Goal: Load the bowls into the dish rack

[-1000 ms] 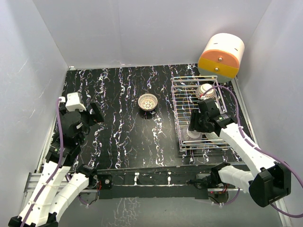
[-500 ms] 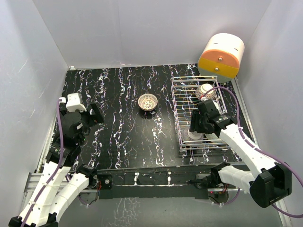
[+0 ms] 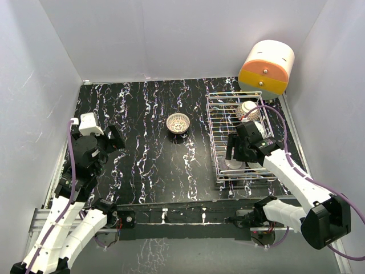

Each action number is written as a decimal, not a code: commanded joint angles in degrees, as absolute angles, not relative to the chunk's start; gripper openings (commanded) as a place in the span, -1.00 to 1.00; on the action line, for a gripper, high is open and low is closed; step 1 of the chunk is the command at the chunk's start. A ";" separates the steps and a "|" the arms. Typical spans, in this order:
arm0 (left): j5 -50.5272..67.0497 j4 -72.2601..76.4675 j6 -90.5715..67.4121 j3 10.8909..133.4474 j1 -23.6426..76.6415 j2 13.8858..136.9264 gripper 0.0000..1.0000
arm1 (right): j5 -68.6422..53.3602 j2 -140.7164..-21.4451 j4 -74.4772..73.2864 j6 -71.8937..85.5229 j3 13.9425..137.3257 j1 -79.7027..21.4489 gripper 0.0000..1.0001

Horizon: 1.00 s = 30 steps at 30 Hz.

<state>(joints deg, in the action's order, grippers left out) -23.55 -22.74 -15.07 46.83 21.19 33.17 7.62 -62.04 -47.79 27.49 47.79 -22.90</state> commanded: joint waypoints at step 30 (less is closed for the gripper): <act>-26.39 -20.59 -13.52 49.02 21.45 35.34 0.94 | 10.15 -82.77 -32.28 15.87 78.92 -37.69 1.00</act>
